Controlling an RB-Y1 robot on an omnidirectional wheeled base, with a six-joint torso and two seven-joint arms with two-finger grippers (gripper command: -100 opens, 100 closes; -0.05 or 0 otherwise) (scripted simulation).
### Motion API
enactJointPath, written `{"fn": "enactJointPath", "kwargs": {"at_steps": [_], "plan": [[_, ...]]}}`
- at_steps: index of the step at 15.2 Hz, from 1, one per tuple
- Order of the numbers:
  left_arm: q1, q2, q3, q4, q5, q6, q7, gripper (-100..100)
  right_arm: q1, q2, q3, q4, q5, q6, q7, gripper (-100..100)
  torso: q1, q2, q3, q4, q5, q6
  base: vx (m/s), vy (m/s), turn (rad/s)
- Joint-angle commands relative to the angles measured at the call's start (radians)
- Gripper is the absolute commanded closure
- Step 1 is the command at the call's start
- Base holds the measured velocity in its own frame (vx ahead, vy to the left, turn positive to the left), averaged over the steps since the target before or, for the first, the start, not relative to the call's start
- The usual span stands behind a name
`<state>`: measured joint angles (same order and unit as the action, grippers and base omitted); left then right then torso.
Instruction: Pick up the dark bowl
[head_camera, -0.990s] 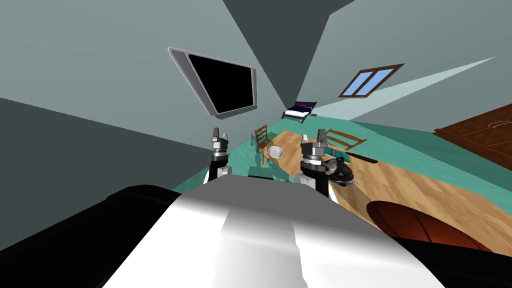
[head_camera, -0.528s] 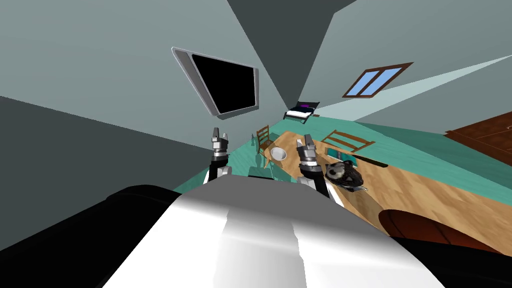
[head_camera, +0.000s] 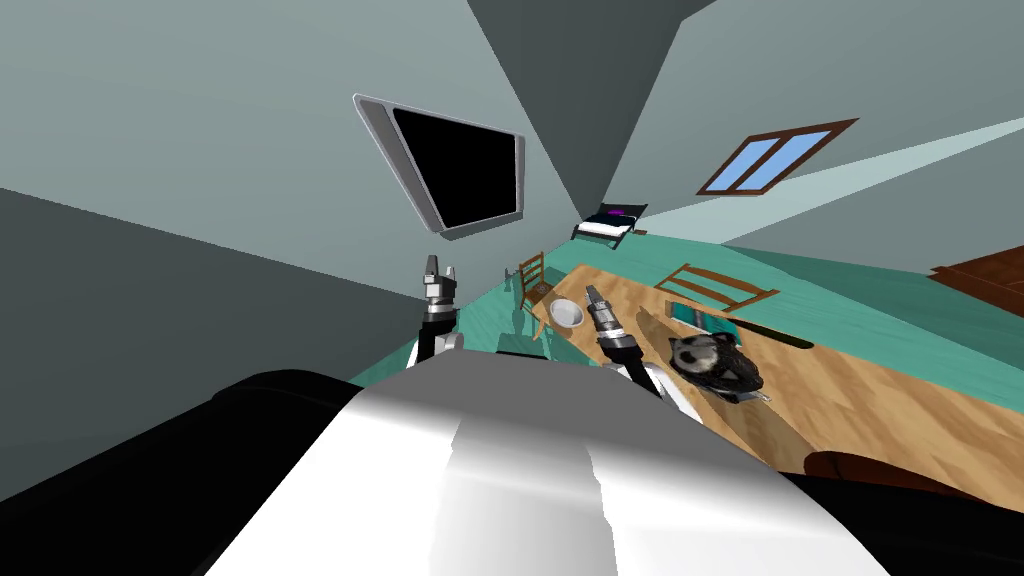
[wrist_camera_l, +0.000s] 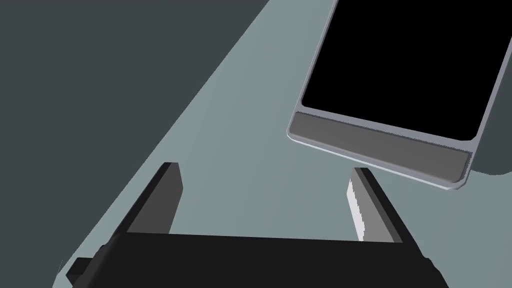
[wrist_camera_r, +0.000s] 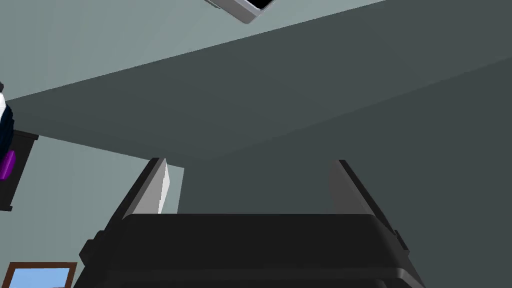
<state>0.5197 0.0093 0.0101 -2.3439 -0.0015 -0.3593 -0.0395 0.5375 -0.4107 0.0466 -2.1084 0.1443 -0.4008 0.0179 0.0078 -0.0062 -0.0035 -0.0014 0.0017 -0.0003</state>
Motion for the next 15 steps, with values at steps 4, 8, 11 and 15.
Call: {"fn": "enactJointPath", "kwargs": {"at_steps": [4,8,11,15], "plan": [[0.000,0.000,0.000,0.000,0.000,0.000,0.000,0,0.024,-0.102,0.027,0.077,0.092,0.035,0.024,-100,0.000,0.000,0.000,0.000,0.000,0.000,0.076,0.110,0.047],[0.000,0.000,0.000,0.000,0.000,0.000,0.000,0,0.040,-0.181,0.045,0.141,0.160,0.056,0.040,-100,0.000,0.001,0.001,0.000,0.000,0.000,0.069,0.102,0.048],[0.000,0.000,0.000,0.000,0.000,0.000,0.000,0,0.049,-0.220,0.054,0.174,0.194,0.067,0.048,-100,0.000,0.000,0.000,0.000,0.000,0.000,0.090,0.099,0.042],[0.000,0.000,0.000,0.000,0.000,0.000,0.000,0,0.065,-0.293,0.072,0.242,0.265,0.089,0.065,-100,0.000,-0.001,-0.001,0.000,0.000,0.000,0.095,0.104,0.049]]}}
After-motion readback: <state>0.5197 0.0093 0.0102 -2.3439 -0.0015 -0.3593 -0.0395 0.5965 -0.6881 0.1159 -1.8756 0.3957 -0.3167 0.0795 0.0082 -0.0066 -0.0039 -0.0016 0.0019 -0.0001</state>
